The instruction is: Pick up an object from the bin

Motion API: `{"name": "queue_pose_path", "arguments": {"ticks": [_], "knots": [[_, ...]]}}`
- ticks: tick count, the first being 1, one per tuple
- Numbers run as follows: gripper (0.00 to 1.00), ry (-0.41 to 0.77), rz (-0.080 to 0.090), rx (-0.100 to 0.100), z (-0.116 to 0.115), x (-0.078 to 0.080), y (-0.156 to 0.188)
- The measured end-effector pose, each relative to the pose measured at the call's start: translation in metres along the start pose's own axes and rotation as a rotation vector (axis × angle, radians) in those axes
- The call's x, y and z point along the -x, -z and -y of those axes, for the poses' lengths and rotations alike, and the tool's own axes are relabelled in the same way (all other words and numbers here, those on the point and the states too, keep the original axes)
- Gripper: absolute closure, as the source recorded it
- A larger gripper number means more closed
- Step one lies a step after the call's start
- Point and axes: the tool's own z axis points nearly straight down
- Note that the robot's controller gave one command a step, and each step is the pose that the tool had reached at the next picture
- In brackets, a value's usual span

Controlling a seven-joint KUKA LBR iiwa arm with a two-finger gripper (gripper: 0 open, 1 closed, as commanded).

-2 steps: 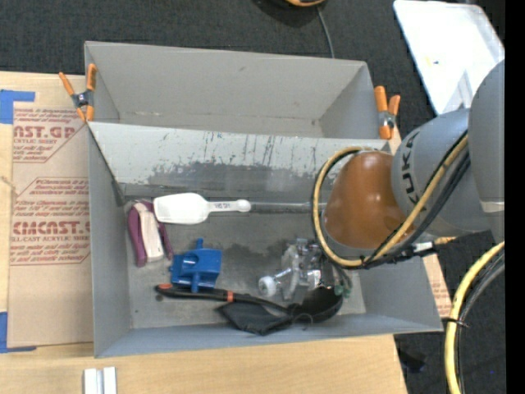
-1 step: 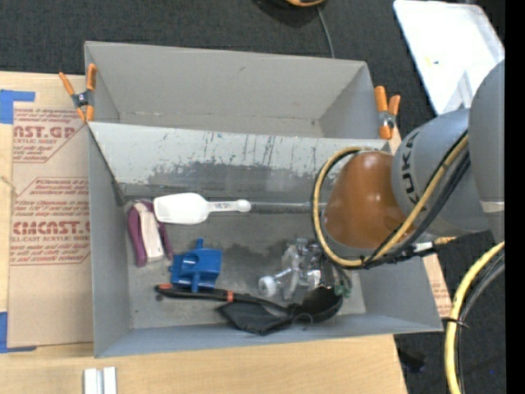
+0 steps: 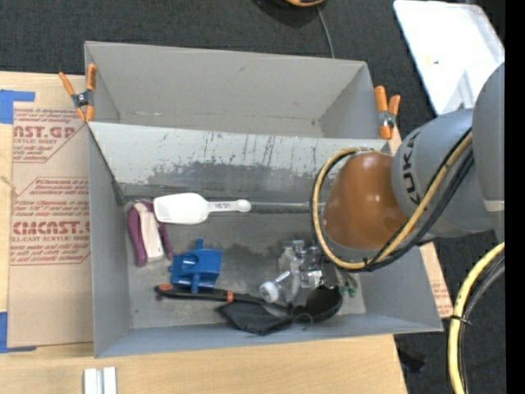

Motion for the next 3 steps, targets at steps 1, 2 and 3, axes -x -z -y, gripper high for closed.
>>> {"name": "queue_pose_path", "arguments": {"ticks": [1,2,3], "knots": [[1.00,-0.155,0.001,0.001,0.001,-0.004,0.000],[1.00,-0.236,0.001,0.000,0.001,-0.001,0.021],[1.00,-0.076,0.002,0.001,0.004,-0.003,0.021]]}}
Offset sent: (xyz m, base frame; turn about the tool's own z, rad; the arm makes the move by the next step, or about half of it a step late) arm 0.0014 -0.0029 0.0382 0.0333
